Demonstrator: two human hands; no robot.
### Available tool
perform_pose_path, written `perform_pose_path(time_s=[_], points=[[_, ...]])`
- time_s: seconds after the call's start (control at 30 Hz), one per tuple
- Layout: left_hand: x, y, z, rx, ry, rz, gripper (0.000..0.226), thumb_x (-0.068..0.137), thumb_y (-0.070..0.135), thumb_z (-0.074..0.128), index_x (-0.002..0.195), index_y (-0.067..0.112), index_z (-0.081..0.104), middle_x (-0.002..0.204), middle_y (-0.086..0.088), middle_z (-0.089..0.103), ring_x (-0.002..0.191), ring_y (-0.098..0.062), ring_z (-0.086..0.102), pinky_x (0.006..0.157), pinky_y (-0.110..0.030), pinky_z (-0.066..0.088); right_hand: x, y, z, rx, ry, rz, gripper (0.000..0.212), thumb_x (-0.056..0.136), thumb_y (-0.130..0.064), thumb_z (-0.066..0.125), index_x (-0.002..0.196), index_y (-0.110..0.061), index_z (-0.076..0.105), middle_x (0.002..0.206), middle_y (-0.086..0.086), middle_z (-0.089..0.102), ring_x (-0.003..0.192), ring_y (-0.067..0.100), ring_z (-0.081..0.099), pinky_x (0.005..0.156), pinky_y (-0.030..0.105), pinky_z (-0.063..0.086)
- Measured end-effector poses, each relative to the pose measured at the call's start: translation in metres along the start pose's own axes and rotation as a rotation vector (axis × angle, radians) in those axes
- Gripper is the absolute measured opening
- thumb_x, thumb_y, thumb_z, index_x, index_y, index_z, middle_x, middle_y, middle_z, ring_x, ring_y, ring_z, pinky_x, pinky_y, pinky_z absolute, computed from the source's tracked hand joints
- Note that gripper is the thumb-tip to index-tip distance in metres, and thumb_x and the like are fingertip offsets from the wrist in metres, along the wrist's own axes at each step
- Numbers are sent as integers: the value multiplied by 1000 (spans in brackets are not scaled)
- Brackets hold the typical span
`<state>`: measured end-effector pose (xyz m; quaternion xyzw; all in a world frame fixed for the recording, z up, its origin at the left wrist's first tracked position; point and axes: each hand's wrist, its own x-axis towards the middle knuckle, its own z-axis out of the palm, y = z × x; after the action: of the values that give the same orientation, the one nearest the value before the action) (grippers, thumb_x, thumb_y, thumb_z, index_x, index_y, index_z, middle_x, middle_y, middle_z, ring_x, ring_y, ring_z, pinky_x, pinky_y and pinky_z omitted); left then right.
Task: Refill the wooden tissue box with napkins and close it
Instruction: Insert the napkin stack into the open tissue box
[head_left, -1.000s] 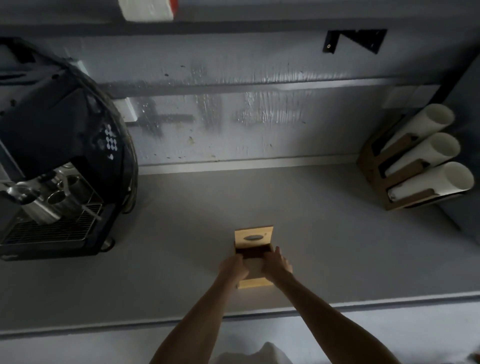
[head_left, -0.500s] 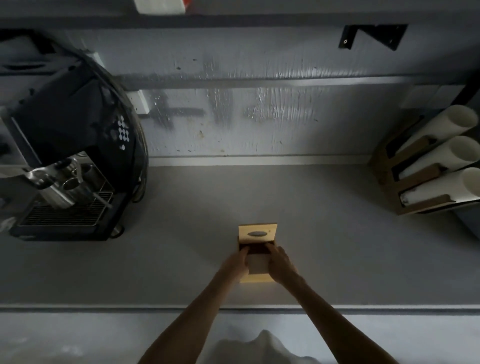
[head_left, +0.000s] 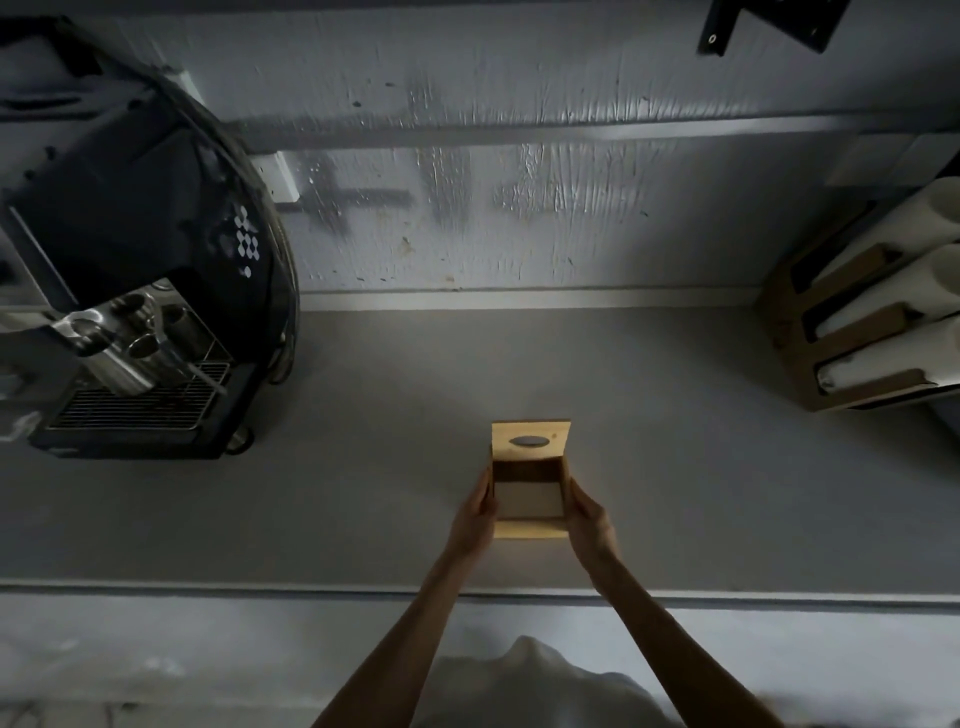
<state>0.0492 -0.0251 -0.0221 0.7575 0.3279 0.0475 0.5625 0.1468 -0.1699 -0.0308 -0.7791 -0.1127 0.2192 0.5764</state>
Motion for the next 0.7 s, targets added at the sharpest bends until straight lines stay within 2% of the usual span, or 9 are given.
perform_pose_path(time_s=[0.1,0.17,0.3,0.4,0.47,0.53,0.57,0.63,0.7], points=[[0,-3,4,57,-20,3,48,100,34,35,147,40,22,146,10,40,130,-17,43,110,-41,36,0,3,-4,60,4,-25,35,98,-9,46,107,-38,64,99,-13,64,97,15,59,83,32,50],[1,-11,4,55,-36,19,51,98,42,35,146,45,20,150,6,39,131,-23,44,109,-49,38,-1,9,-6,65,-3,-53,32,98,-18,47,103,-46,61,103,-11,64,101,18,60,87,36,51],[16,-40,5,20,-77,-67,55,88,61,40,139,57,22,140,-2,51,124,-34,51,103,-57,42,1,23,-7,50,-6,-45,32,90,-47,45,117,-40,61,114,3,65,106,21,63,89,41,55],[-3,-4,-6,1,-115,-106,45,87,55,43,132,47,42,124,-10,60,105,-27,60,90,-47,49,16,46,-14,-26,-67,-60,32,90,-46,49,110,-28,66,98,12,67,93,31,64,78,56,55],[-20,18,-18,24,-171,-129,24,86,54,43,107,43,50,97,-2,61,83,-12,57,75,-34,47,16,35,-21,-81,-92,-15,30,89,-43,57,114,-29,66,102,19,68,94,37,63,79,60,52],[-24,28,-32,125,-198,-109,10,94,47,44,97,39,50,95,11,57,83,-3,53,76,-32,47,12,17,-30,-176,-89,19,36,94,-25,56,129,-16,57,124,10,62,112,28,59,95,47,50],[-24,32,-42,185,-217,-112,16,97,42,43,106,36,54,106,8,60,94,-6,56,85,-35,47,10,6,-34,-240,-86,-2,36,95,-20,54,131,-12,55,128,4,58,116,21,57,97,38,48],[-15,33,-62,294,-246,-93,39,98,35,45,132,17,51,135,-6,55,121,-17,53,104,-35,41,5,-19,-44,-351,-74,-92,31,95,-17,54,125,-11,60,126,4,61,112,18,61,92,30,49],[-9,45,-85,401,-271,-52,44,97,32,46,137,13,47,141,-8,52,126,-18,51,106,-33,41,6,-48,-55,-447,-111,-205,25,94,-16,56,117,-13,65,119,6,67,105,18,66,87,21,51]])
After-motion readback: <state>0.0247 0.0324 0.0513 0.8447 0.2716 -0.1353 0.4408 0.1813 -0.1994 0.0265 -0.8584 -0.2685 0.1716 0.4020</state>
